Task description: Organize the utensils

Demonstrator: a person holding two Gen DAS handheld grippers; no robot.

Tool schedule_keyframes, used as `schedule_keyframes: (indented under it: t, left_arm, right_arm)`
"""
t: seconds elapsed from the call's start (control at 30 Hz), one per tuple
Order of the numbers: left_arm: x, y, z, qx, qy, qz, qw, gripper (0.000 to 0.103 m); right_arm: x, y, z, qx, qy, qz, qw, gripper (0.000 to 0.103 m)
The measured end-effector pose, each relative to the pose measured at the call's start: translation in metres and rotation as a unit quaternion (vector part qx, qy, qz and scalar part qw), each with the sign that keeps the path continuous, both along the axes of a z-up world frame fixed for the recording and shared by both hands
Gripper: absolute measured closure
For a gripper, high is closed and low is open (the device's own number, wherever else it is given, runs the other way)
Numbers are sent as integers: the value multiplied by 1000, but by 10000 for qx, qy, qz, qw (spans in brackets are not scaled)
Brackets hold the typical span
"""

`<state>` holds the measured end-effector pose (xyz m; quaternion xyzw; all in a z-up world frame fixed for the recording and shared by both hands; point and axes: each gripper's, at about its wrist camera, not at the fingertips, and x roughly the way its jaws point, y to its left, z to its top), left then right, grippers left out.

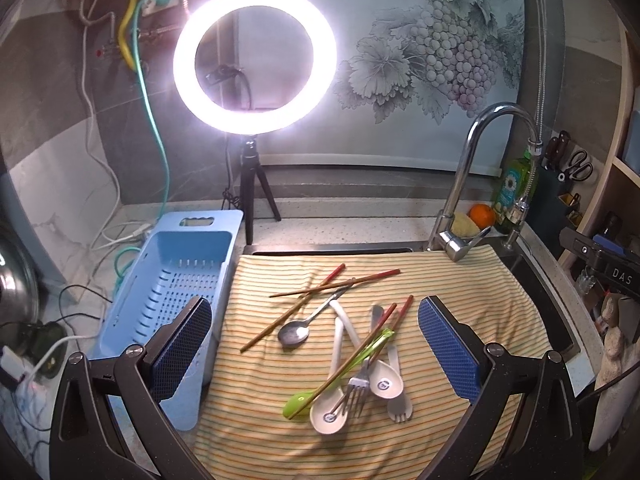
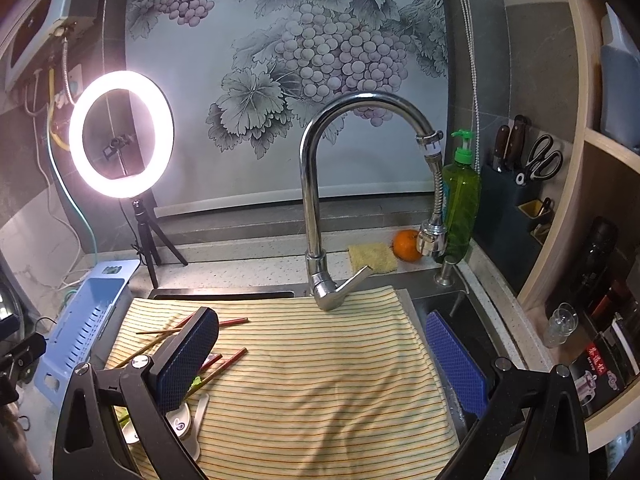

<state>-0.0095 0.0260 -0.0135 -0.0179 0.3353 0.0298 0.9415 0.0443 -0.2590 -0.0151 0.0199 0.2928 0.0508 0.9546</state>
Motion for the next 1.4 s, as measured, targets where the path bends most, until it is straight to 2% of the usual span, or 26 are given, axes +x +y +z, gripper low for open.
schedule_keyframes:
  t: [0.07,0.27,0.43,0.5,0.67,0.77,0.8,0.87,0.93,1.0,1.1,1.2,1.27,1.4]
  left_arm:
    - [-1,10,-4,-93,32,69,9999,0]
    - [-5,30,-13,-10,183,292,9994,0]
    - [-2,39,-26,-48,352,251,9991,1]
    - [0,39,-30,17,435,184,9989,5]
    - [9,34,-43,7,665,-97,9977,13]
    - [14,33,-50,-51,802,-296,9963,22]
    - [16,32,-52,-92,854,-350,9957,28]
    - [19,30,-58,-193,950,-507,9940,33]
    - [21,27,-63,-248,1035,-637,9923,40]
    - [25,25,-69,-309,1136,-791,9899,54]
    - [35,22,-78,-220,1308,-1008,9860,64]
    - [43,17,-85,-194,1481,-1256,9808,68]
    - [50,16,-88,-192,1574,-1363,9779,73]
    - [64,12,-95,-228,1782,-1672,9694,78]
  right_arm:
    - [3,0,-4,120,54,107,9999,1]
    - [18,6,-20,351,353,330,9982,1]
    - [29,18,-34,488,666,607,9947,1]
    - [35,24,-41,577,827,730,9922,2]
    - [48,39,-59,782,1287,1033,9832,19]
    - [55,48,-72,971,1618,1265,9739,25]
    - [56,51,-75,1008,1717,1358,9705,30]
    - [59,60,-84,1090,1914,1532,9633,43]
    - [61,66,-94,1163,2136,1640,9560,49]
    - [65,70,-105,1201,2340,1641,9507,52]
    - [70,74,-120,1362,2647,1672,9399,54]
    - [76,75,-131,1480,2847,1673,9322,56]
    - [82,77,-136,1526,2931,1666,9290,63]
    - [95,80,-144,1689,3109,1645,9207,68]
